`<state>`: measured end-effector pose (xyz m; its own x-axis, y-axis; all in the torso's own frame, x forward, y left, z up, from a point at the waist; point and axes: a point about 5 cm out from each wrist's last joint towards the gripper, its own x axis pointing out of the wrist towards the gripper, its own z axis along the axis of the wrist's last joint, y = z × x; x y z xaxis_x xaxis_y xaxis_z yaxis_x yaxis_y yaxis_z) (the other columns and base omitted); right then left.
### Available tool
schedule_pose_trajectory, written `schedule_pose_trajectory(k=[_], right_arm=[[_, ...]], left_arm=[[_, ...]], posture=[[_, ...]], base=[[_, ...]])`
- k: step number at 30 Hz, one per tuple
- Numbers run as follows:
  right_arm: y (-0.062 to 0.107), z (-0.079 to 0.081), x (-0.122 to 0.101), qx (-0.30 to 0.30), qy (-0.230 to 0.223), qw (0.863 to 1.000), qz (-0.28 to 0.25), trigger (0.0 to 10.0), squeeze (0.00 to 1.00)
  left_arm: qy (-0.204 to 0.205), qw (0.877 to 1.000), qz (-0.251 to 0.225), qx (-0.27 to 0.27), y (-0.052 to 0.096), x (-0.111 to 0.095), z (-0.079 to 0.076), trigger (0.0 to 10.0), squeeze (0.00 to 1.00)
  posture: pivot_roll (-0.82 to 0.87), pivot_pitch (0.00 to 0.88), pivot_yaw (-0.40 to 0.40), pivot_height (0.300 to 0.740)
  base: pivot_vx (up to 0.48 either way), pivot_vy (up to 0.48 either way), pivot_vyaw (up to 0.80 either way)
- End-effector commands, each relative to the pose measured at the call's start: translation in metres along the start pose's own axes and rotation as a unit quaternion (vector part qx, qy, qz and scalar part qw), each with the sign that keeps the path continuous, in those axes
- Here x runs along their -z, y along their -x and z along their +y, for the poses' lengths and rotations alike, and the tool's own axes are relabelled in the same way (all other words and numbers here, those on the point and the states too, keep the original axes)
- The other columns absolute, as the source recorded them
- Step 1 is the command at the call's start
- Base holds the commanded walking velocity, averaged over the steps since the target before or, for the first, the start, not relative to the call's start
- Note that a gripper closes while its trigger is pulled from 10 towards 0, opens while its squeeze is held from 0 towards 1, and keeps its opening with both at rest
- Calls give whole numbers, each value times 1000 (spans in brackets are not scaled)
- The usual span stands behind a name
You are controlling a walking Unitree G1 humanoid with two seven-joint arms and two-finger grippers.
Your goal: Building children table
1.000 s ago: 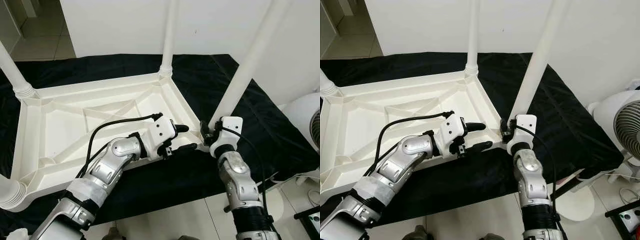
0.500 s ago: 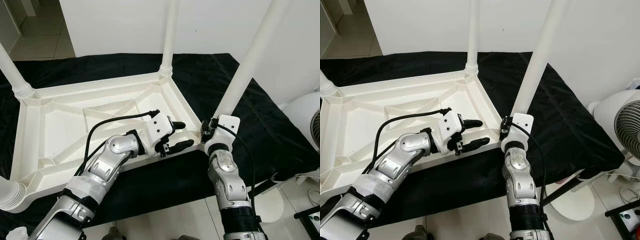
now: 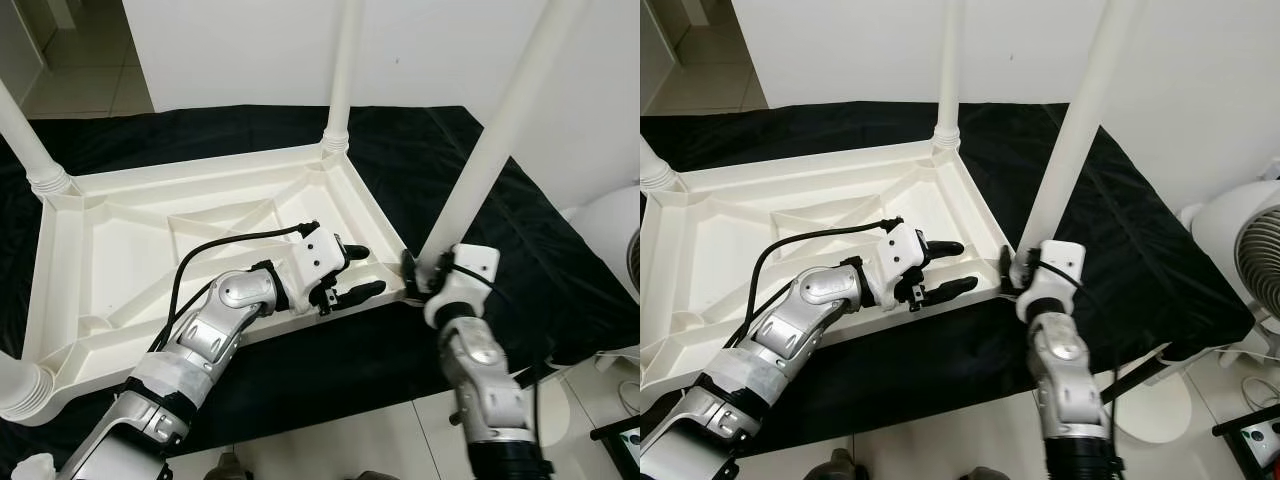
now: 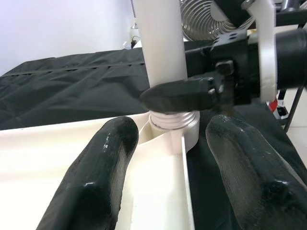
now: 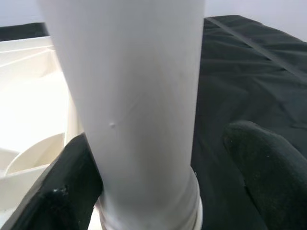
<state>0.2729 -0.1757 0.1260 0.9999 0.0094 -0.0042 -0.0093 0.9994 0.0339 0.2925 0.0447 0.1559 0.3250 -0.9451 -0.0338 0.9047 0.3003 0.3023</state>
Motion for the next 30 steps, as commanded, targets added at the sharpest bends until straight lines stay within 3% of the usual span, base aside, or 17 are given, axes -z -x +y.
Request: schedule_pose_trajectory(k=[1,2,6,12,18,24,25,26,30], right_arm=[[4,-5,2,-26,1,1000,6,10000,1000],[4,-9,3,-37,6,999,8,10000,0],[3,-13,3,-56,23,998,8,10000,0],[-6,-11,1,-142,83,986,3,10000,0],[-13,-11,1,-164,95,982,10,10000,0],[-30,-8,4,-219,133,966,21,9882,0],[-32,-8,4,-226,137,964,22,3098,0],[-33,-7,5,-233,135,963,25,0,0],[-32,-5,7,-245,132,960,29,0,0]], left_arm=[[-13,999,3,35,0,-1,-2,10000,0],[-13,999,2,37,-1,-1,-2,10000,0],[-12,999,1,39,-2,-1,-3,10000,0],[-13,999,-2,46,-5,-2,-5,10000,0],[-17,999,-2,51,-6,-3,-7,10000,0],[-19,998,-3,52,-7,-3,-7,10000,0],[-19,998,-4,52,-7,-4,-7,10000,0],[-19,999,-4,51,-7,-4,-7,10000,0],[-19,999,-5,48,-7,-4,-7,10000,0]], posture=[[1,0,-44,740],[0,0,-43,740],[1,0,-46,740],[1,0,-39,740],[6,0,-41,740],[12,0,-43,740],[17,0,-47,740],[18,0,-48,740],[21,0,-51,740]], base=[[0,0,0],[0,0,0],[0,0,0],[0,0,0],[0,0,0],[0,0,0],[0,0,0],[0,0,0],[0,0,0]])
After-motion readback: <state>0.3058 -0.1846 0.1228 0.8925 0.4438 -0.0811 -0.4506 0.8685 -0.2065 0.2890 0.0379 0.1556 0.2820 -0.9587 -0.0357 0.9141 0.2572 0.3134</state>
